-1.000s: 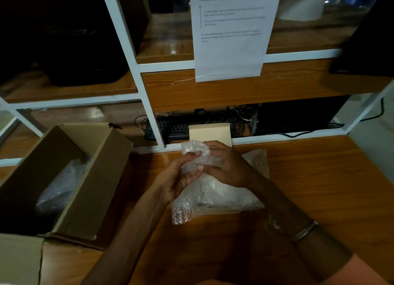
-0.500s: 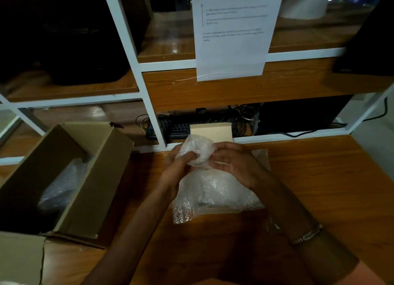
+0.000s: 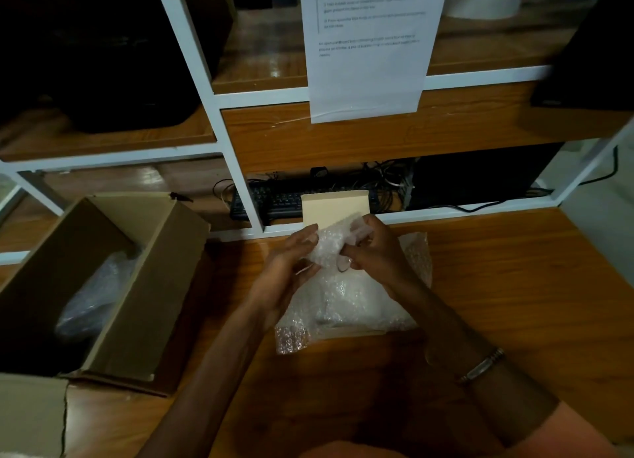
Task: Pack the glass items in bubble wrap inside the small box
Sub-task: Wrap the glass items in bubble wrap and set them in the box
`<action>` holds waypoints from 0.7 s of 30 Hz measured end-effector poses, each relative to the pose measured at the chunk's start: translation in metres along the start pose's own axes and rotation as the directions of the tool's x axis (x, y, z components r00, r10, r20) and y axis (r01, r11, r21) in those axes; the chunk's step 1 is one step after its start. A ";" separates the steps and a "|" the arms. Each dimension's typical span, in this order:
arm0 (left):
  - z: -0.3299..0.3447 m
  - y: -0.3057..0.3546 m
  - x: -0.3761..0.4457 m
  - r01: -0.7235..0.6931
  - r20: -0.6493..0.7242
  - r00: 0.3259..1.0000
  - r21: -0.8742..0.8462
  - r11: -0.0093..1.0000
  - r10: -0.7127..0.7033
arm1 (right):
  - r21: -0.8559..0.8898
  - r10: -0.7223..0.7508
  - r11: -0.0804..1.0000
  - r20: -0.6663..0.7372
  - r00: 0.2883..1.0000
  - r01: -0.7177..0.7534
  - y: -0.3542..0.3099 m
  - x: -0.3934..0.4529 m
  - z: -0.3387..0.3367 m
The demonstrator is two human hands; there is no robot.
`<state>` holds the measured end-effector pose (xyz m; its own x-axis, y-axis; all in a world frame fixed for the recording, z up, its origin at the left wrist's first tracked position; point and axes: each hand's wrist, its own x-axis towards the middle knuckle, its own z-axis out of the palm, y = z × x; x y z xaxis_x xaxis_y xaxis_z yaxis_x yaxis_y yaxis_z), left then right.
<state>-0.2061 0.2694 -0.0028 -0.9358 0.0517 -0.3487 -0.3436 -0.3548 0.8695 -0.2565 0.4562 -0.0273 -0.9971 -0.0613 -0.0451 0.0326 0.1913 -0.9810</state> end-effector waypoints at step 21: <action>0.009 -0.058 -0.009 0.182 -0.174 0.979 0.544 0.819 -0.102 | -0.209 0.350 0.934 0.360 0.865 -0.291 0.048 0.009 -0.043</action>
<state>-0.1789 0.2982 -0.0466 -0.8677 -0.0755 -0.4914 -0.4948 0.2271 0.8388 -0.2669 0.5065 -0.0663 -0.8258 -0.3389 -0.4507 0.3064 0.4012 -0.8632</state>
